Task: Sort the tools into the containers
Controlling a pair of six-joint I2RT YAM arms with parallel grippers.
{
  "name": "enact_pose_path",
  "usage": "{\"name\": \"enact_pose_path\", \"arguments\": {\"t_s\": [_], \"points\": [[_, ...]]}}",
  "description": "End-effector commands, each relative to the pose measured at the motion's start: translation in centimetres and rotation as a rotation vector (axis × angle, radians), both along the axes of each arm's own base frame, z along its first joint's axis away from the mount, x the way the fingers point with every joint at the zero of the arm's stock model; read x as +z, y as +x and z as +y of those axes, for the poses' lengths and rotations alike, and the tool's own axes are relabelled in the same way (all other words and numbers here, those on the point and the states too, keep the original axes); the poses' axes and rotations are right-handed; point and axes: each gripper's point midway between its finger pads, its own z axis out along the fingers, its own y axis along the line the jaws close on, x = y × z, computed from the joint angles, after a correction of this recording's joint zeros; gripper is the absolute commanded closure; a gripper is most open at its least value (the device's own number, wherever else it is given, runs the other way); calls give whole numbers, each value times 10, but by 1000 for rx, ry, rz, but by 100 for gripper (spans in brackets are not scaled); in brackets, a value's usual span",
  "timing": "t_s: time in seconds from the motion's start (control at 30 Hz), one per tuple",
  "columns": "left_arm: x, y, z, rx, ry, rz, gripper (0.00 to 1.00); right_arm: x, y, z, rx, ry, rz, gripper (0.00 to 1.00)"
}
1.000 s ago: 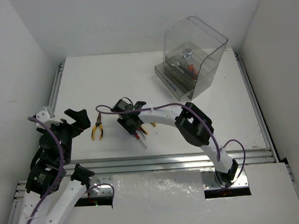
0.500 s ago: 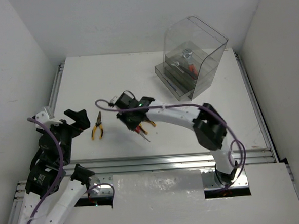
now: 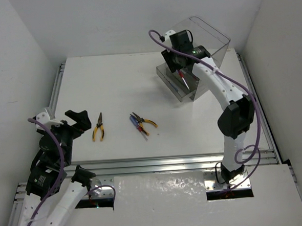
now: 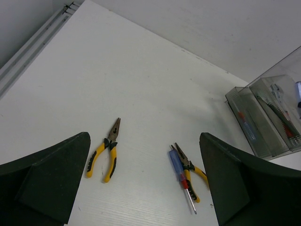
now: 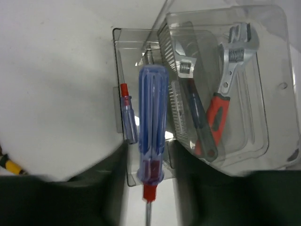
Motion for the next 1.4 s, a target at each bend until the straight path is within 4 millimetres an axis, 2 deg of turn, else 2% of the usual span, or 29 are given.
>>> {"name": "enact_pose_path", "arguments": {"t_s": [0.0,0.1,0.23,0.3,0.33,0.37,0.4,0.43,0.5,0.53,0.6,0.63,0.7,0.73,0.9,1.0,1.07,1.1,1.37], "points": [[5,6,-2,-6,4,-19,0,-1,7,7,82,-64,17,45],[4,7,-3,-9,6,-15,0,9,0,19,107,10,22,37],[3,7,-3,-9,8,-9,0,-2,-13,38,108,15,36,35],[4,7,-3,-9,7,-14,0,-16,-29,67,180,45,77,36],[4,7,-2,-6,7,-14,0,-35,-46,91,206,66,112,36],[4,7,-2,-4,7,-15,0,-45,-55,103,222,74,127,37],[4,7,-2,-4,7,-15,0,-69,-70,112,224,89,183,38],[4,6,-2,-4,7,-15,0,-76,-81,136,269,118,177,39],[4,7,-2,-6,5,-16,0,-99,-100,152,290,135,220,41],[4,6,-2,-7,4,-17,0,-110,-111,166,318,130,239,46],[4,6,-2,-7,4,-17,0,-121,-120,180,329,127,257,49],[5,5,-2,-7,3,-21,0,-136,-127,188,342,106,281,50],[6,4,-1,-6,1,-29,0,-147,-134,198,348,82,296,52],[6,4,-1,-6,0,-30,0,-161,-136,200,350,62,320,55],[8,2,-1,-7,-5,-43,0,-186,-150,213,370,50,363,58],[8,2,-1,-9,-3,-41,0,-199,-151,220,380,48,383,59],[10,2,-1,-10,-5,-47,0,-199,-150,223,383,56,383,59],[10,1,-1,-10,-5,-49,0,-206,-152,225,385,50,395,60],[9,1,-1,-12,-6,-50,0,-223,-155,234,389,16,411,64]]}}
